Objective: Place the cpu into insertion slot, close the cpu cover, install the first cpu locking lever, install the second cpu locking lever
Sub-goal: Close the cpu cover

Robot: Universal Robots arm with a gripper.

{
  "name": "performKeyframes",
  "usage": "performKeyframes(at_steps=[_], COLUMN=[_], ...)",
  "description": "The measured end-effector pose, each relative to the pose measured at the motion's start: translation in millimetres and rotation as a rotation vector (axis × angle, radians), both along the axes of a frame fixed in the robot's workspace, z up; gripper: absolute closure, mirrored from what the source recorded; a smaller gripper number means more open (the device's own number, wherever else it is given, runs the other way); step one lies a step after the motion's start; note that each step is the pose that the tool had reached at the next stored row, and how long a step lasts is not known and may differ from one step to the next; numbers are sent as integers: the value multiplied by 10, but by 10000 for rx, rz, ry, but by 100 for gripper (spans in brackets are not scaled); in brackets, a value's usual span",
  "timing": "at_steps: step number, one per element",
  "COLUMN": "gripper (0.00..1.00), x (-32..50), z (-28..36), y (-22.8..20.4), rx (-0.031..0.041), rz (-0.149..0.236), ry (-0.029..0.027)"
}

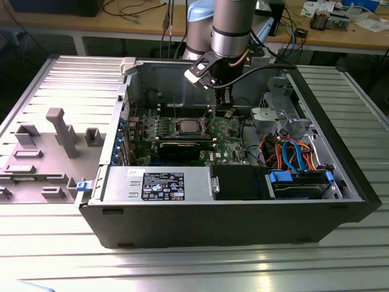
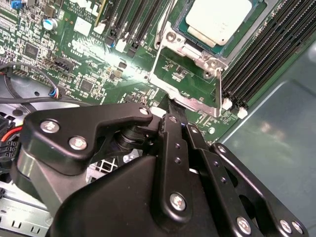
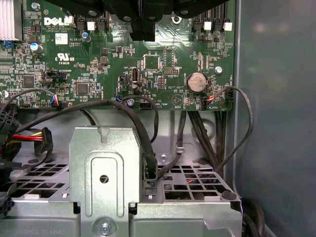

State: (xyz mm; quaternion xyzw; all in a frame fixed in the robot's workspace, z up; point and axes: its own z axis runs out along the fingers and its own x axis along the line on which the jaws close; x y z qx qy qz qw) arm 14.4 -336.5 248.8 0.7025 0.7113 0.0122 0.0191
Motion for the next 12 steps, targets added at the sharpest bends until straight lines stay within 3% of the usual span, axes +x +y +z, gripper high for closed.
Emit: performKeyframes(at_steps=[12], gripper=[89], x=[-126], z=[0], y=[0], rx=[0], rz=[0], ry=[0])
